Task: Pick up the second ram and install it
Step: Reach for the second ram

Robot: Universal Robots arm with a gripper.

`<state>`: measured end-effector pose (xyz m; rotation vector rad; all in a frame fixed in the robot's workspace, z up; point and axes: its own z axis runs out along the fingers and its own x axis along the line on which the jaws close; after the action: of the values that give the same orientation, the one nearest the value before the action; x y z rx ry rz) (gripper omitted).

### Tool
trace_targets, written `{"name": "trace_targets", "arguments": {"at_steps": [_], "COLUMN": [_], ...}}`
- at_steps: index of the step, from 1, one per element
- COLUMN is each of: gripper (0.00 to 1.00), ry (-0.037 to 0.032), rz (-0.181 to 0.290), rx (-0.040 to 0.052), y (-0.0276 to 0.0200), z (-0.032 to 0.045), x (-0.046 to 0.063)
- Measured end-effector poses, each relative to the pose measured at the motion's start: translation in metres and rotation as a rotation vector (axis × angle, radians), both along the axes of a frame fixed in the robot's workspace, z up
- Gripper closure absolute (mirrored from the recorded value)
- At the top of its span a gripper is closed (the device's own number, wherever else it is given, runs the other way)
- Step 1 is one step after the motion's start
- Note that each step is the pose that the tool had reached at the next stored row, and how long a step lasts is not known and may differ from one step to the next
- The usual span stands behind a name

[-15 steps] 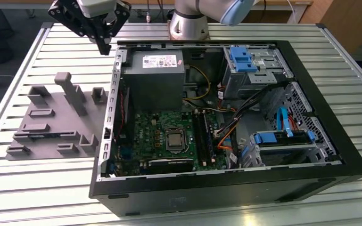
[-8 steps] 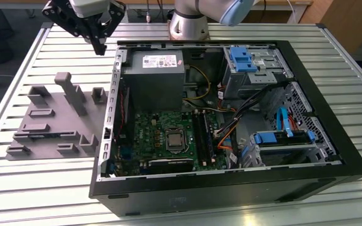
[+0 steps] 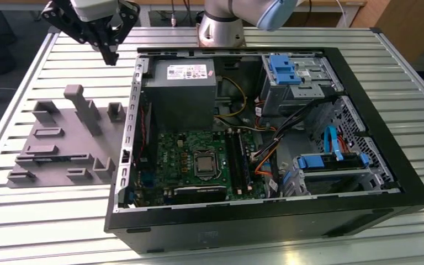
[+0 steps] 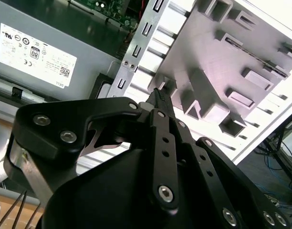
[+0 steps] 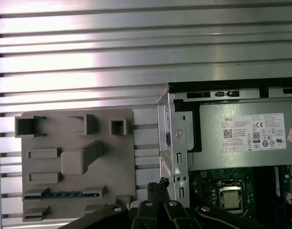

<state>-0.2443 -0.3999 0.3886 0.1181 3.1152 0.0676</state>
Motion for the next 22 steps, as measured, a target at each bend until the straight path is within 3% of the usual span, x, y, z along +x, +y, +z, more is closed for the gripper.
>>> {"name": "trace_targets", "arguments": {"at_steps": [6, 13, 14, 17, 19, 22], "gripper": [0.89, 0.89, 0.89, 0.89, 0.89, 0.89], "ry": [0.0006, 0.0008, 0.0038, 0.0357, 0.0397, 0.036], "rz": [0.0, 0.0, 0.0, 0.0, 0.0, 0.005], "rx": [0.0, 0.0, 0.0007, 0.0086, 0.0107, 0.0108], "y": [-0.0061, -0.0069, -0.007, -0.007, -0.0072, -0.0074], "z": [-0.0002, -0.0002, -0.0003, -0.0006, -0.0005, -0.0006], "x": [-0.0028, -0.0028, -0.0028, -0.0028, -0.0031, -0.0063]}}
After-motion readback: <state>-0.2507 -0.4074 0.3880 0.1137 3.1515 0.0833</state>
